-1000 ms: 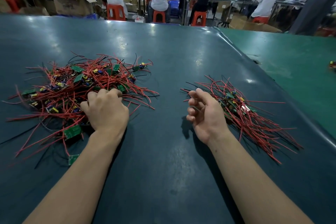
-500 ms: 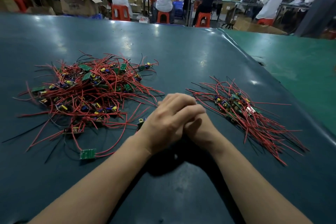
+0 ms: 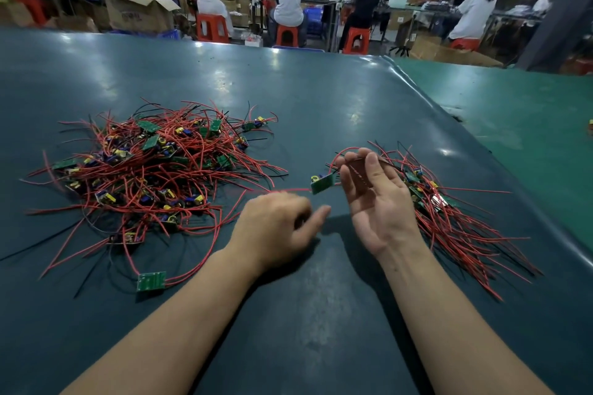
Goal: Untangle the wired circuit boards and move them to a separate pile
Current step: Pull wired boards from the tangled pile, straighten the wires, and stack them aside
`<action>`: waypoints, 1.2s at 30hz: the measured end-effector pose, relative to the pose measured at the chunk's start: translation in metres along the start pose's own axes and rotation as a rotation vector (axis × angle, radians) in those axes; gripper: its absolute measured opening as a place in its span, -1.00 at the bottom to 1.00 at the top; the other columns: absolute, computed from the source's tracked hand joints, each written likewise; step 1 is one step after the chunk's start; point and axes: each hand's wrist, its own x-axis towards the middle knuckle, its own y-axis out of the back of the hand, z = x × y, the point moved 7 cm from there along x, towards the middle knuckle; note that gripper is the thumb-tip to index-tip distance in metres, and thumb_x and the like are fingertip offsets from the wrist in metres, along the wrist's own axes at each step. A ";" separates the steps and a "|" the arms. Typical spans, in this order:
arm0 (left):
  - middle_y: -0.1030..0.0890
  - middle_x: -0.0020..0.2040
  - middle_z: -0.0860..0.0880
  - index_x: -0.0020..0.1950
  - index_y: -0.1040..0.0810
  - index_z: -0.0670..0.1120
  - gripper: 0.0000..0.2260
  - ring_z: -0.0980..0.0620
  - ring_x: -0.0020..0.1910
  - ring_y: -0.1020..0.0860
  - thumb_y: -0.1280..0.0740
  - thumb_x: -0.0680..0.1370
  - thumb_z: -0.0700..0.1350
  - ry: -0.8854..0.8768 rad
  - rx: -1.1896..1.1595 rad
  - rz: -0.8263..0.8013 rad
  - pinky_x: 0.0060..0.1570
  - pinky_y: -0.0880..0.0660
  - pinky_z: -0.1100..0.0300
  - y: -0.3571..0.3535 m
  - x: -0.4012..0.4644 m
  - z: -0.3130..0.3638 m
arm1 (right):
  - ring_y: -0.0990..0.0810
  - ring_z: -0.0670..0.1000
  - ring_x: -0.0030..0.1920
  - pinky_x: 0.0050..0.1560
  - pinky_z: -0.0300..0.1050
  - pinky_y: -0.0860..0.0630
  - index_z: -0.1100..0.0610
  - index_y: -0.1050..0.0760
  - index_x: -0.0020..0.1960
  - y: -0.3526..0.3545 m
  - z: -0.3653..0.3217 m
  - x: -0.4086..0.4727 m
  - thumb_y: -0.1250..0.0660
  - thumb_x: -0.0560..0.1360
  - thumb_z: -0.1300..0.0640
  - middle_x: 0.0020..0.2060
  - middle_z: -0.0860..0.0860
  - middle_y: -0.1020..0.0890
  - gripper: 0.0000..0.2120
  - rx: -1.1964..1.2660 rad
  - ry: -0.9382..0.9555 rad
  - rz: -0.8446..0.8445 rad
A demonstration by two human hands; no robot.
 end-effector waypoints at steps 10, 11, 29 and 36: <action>-0.54 -0.10 0.17 0.14 -0.62 -0.14 -0.68 -0.01 0.00 -0.53 -0.32 0.41 -0.15 0.056 -0.383 -0.128 0.11 -0.46 0.11 0.002 -0.001 -0.003 | -0.70 0.10 -0.11 -0.04 -0.16 -0.64 0.22 -0.61 -0.16 -0.007 0.010 -0.003 -0.34 0.43 0.24 -0.21 0.13 -0.68 -0.91 0.073 -0.129 -0.076; -0.55 -0.10 0.15 0.16 -0.60 -0.13 -0.65 0.01 -0.02 -0.54 -0.32 0.39 -0.15 0.069 -0.409 -0.173 0.09 -0.47 0.13 -0.002 -0.002 -0.003 | -0.70 0.11 -0.11 -0.04 -0.17 -0.64 0.23 -0.62 -0.17 -0.008 0.011 -0.003 -0.33 0.43 0.26 -0.20 0.13 -0.68 -0.91 0.076 -0.137 -0.083; -0.65 -0.29 -0.01 -0.10 -0.58 -0.14 -0.92 0.07 -0.44 -0.56 -0.35 0.58 -0.18 0.490 -0.836 0.273 -0.33 -0.56 0.16 0.002 0.004 -0.040 | -0.70 0.09 -0.09 -0.01 -0.16 -0.64 0.22 -0.64 -0.08 -0.007 0.025 -0.001 -0.35 0.36 0.34 -0.15 0.15 -0.69 -0.83 -0.053 -0.228 -0.133; -0.43 -0.48 0.11 -0.13 -0.58 -0.19 -0.89 0.14 -0.52 -0.30 -0.35 0.58 -0.20 0.639 -1.126 0.545 -0.47 -0.24 0.23 0.016 0.000 -0.066 | -0.65 0.01 -0.24 -0.23 -0.18 -0.61 0.13 -0.60 0.01 0.001 0.028 -0.005 -0.34 0.48 0.23 -0.18 0.04 -0.69 -0.87 -0.317 -0.292 -0.058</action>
